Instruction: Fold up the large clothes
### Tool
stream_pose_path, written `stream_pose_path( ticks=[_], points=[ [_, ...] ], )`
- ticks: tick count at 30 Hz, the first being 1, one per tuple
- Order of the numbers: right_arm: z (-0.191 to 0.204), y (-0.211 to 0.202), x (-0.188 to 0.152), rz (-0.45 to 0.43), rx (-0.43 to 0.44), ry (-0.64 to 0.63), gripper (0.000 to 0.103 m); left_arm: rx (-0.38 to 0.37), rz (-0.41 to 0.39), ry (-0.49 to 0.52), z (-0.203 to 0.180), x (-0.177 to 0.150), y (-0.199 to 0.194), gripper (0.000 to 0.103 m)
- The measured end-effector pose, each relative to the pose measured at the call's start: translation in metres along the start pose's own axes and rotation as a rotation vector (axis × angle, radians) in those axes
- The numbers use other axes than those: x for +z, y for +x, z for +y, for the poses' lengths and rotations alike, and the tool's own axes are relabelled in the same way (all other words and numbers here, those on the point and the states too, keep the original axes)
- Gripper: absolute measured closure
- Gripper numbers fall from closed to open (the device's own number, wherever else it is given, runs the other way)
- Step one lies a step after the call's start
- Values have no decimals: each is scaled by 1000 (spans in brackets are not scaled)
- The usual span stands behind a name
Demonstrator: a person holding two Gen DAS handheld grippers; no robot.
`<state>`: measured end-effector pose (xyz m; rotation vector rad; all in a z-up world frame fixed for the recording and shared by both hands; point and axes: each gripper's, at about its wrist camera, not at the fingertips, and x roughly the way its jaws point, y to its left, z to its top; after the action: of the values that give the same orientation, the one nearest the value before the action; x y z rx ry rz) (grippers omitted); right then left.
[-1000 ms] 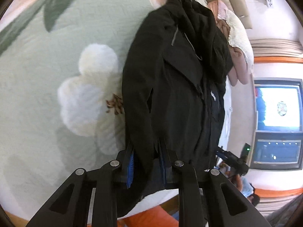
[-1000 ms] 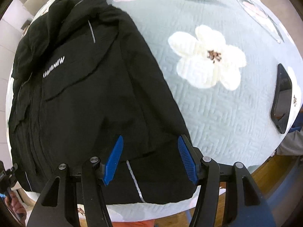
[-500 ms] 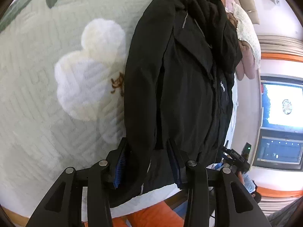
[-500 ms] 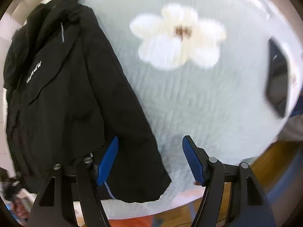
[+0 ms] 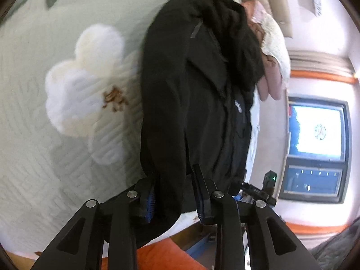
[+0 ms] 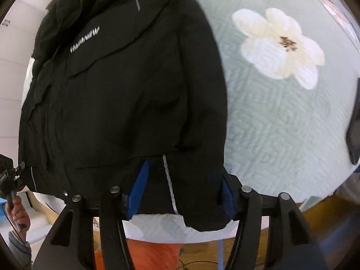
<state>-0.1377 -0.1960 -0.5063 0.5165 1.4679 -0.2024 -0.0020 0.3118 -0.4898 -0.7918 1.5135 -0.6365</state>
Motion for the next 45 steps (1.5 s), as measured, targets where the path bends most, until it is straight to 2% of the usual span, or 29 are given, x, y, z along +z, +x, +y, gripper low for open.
stream_pose_path(
  ticks=[5,7,9,12,15,16,17,19,20,23,25,27,33,34,35,36,37,41,43,45],
  points=[
    [8,-1,4,14,-7,-14,37,26,-12,-36,11,-3,-2,74],
    [12,-12,-1,1,31,-45,37,29,-10,-29,7,-5,-7,74],
    [16,-12,-1,4,29,-65,37,39,2,-12,1,-8,-9,74],
    [15,8,8,45,-5,-52,37,82,38,37,-8,-6,4,73],
    [10,9,11,42,19,-26,37,128,54,13,-3,-1,19,73],
    [8,4,14,42,16,-31,43,133,55,11,-1,0,18,73],
    [4,-1,17,39,1,-39,61,134,47,10,-1,0,17,74],
    [0,-11,17,30,15,-43,73,140,38,15,-4,-3,14,83],
    [-1,-19,20,21,40,-36,84,134,39,9,-7,-3,13,86],
    [9,-36,30,11,75,-74,85,49,27,-38,-14,2,6,90],
    [30,-51,62,-5,109,-109,86,-15,-12,-39,-30,10,-4,91],
    [44,-76,81,-34,155,-124,86,-82,-72,-25,-52,26,-18,91],
    [46,-145,171,-166,293,-116,86,-186,-205,83,-121,90,-50,91],
    [44,-157,192,-193,310,-118,86,-185,-230,106,-131,103,-55,91],
    [75,-159,216,-210,318,-116,86,-184,-257,124,-141,117,-59,91],
    [75,-171,243,-244,336,-120,86,-187,-282,135,-149,130,-61,90],
    [76,-178,247,-267,343,-124,86,-191,-308,140,-156,144,-63,90],
    [78,-203,322,-348,394,-111,84,-183,-406,135,-183,208,-67,86],
    [90,-188,350,-360,392,-102,82,-156,-449,113,-194,237,-60,84],
    [109,-167,381,-349,368,-95,81,-86,-476,104,-201,274,-41,81]
  ],
)
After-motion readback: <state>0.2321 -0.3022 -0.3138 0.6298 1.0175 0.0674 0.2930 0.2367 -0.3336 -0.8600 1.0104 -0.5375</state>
